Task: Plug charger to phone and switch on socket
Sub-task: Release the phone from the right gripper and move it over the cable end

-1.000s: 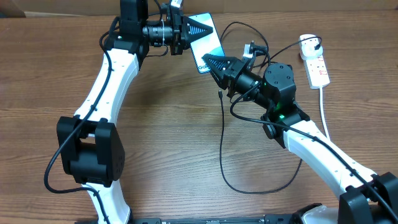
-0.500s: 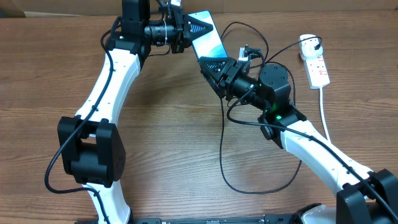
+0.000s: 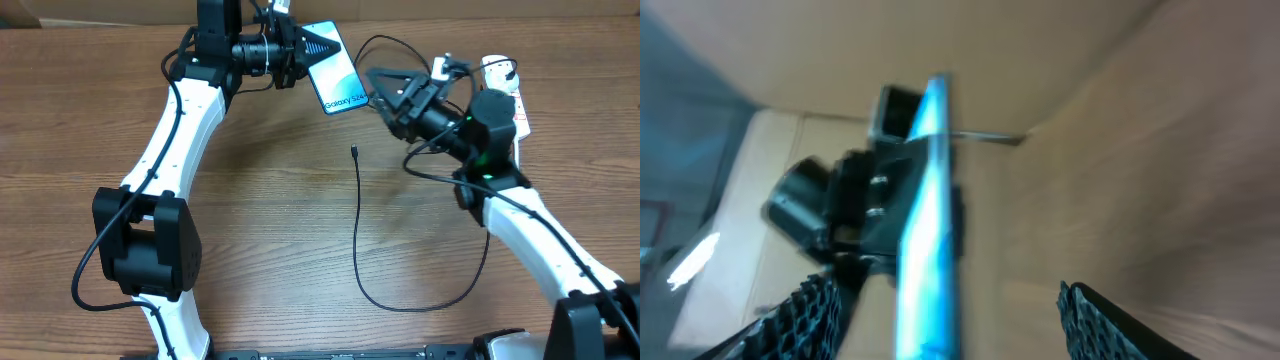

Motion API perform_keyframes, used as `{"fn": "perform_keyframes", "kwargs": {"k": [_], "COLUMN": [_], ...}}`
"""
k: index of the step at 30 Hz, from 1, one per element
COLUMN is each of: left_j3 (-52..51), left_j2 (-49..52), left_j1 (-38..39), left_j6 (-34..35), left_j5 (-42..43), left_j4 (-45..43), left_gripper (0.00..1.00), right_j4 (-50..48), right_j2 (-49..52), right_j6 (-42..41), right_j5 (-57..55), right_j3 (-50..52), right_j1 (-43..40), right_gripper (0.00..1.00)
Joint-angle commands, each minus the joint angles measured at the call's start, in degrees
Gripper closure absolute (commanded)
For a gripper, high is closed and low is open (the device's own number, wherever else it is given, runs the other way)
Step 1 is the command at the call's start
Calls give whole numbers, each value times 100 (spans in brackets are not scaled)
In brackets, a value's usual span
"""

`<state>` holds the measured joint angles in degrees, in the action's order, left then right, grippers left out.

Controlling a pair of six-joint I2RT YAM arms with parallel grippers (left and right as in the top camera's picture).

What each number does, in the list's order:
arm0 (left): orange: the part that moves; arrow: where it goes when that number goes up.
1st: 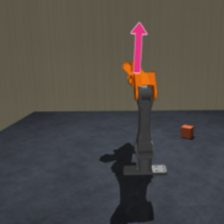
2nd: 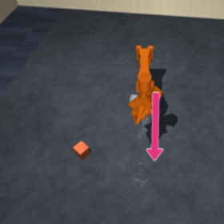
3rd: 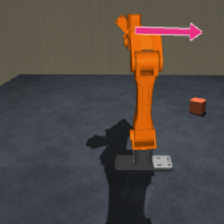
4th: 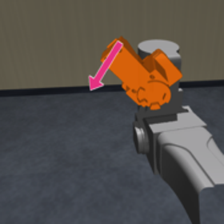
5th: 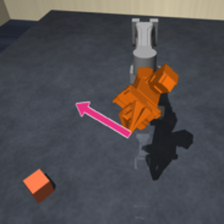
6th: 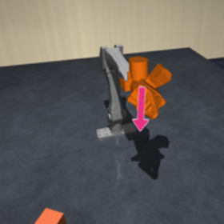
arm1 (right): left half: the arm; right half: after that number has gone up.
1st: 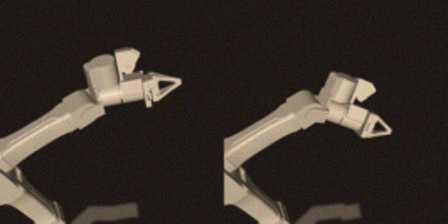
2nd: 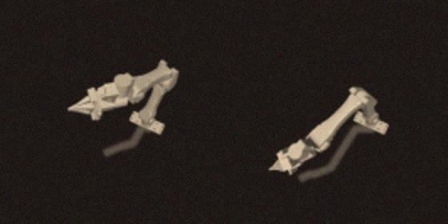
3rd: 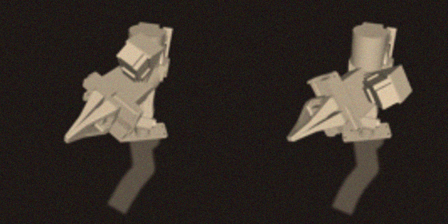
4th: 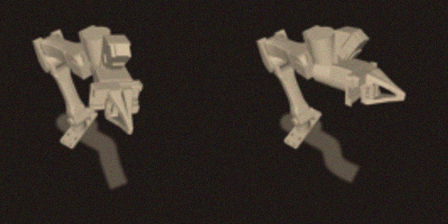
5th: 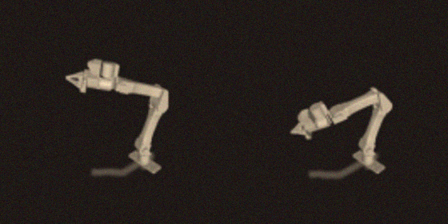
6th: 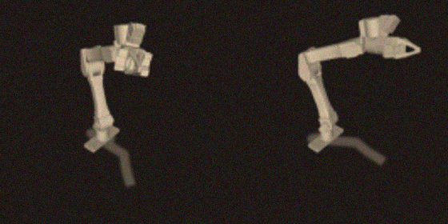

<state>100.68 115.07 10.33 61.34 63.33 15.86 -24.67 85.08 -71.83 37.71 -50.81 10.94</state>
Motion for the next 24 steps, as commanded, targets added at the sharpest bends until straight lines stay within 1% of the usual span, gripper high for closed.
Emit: {"fn": "perform_keyframes", "kwargs": {"k": [1,3,6,9,11,15,20,24], "left_j3": [140,140,140,140,140,140,140,140], "left_j2": [-195,-195,-195,-195,-195,-195,-195,-195], "left_j1": [-186,-278,-378,-490,-564,-702,-844,-872], "left_j6": [-105,-111,-177,-221,-219,17,175,127], "left_j5": [111,271,704,1172,1451,1950,2291,2684], "left_j4": [144,282,337,341,339,422,599,1322], "left_gripper": [96,96,96,96,96,96,96,96], "right_j4": [767,1589,3008,4238,4846,6140,7337,8004], "right_j2": [-424,-538,-595,-588,-588,-470,-17,566], "right_j6": [1134,1735,2671,3397,3746,4363,4848,5121], "right_j5": [238,168,-221,-719,-1003,-1799,-2712,-3344], "right_j3": [-13,-109,-387,-767,-1032,-1803,-2774,-3392], "right_j1": [-328,-439,-481,-442,-382,-184,223,592], "right_gripper": [30,32,38,47,50,50,50,50]}}
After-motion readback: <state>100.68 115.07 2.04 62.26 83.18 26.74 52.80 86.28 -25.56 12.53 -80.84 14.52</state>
